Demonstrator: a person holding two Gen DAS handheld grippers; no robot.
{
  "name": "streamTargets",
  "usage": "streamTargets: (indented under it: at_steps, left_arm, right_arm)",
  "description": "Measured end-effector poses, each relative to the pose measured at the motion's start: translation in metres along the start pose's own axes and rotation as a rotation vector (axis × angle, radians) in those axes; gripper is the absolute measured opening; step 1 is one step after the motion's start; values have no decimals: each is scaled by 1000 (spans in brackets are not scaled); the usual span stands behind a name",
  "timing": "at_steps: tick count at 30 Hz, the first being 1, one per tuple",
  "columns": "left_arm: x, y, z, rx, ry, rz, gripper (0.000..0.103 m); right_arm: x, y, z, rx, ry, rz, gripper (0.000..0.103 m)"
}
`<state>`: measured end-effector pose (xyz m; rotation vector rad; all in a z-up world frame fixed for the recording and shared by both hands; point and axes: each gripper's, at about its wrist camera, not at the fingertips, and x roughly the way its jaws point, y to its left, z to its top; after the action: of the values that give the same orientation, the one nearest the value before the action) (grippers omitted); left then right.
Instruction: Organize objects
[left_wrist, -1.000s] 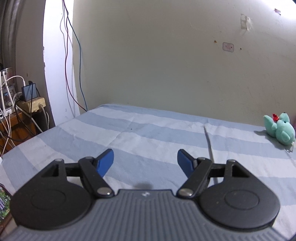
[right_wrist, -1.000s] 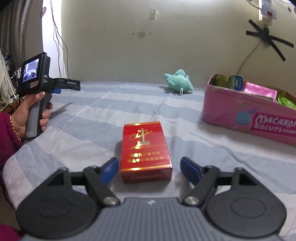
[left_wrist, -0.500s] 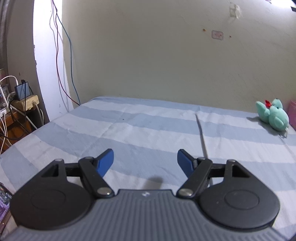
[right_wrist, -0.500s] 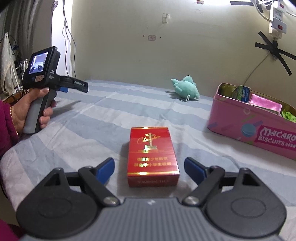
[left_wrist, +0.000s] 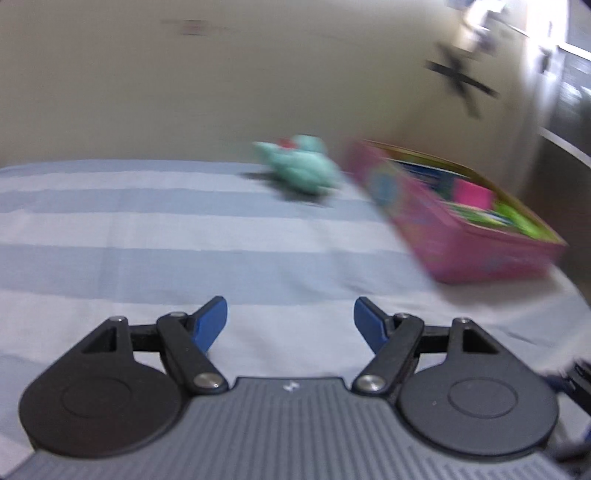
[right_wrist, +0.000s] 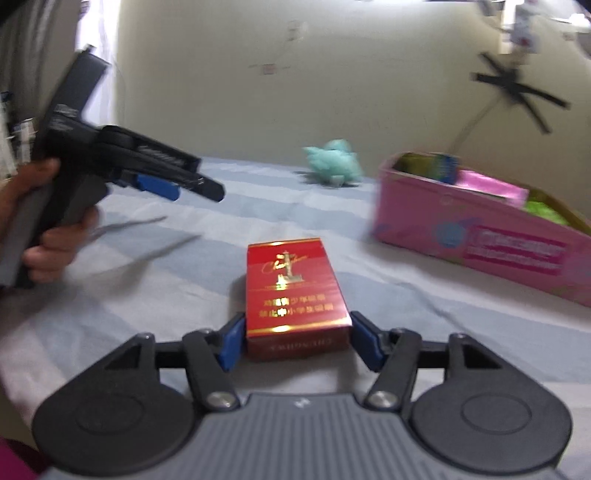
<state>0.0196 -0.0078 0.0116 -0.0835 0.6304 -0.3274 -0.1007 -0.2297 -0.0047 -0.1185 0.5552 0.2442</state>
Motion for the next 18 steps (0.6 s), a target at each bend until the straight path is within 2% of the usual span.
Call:
streamTargets:
  at_steps: [1,3,5,8,12,13,14,16,18]
  left_arm:
    - [1,-8,-1,5,8,-32,77]
    - [6,-24,0,-11,35,-105,77]
    - [11,-38,-1,-27,56,-162,77]
    - [26,-61,-1,16,82,-194,76]
    - [39,-78,-7,41,161,-231,55]
    - [38,-80,-9,34,173,-247,50]
    - [37,-81,-9,30,179,-264,47]
    - [35,-86,-11,20,197,-302,35]
    - [34,-92,-13,4,221,-334,33]
  right_arm:
    - [-5,-5,-2,11,-9,-12,74]
    - [-16,-16,-8,30,-27,-35,80]
    - [-24,-23,-12,47,-22,-71,79]
    - [-26,-27,-13,76,-14,-45,77]
    - [-16,-15,-7,36,4,-6,64]
    - [-14,-13,-6,33,11,0,58]
    - [-11,-13,-6,33,16,6,55]
    - [-8,-18,-6,46,16,10,50]
    - [-9,-24,-8,54,14,5,48]
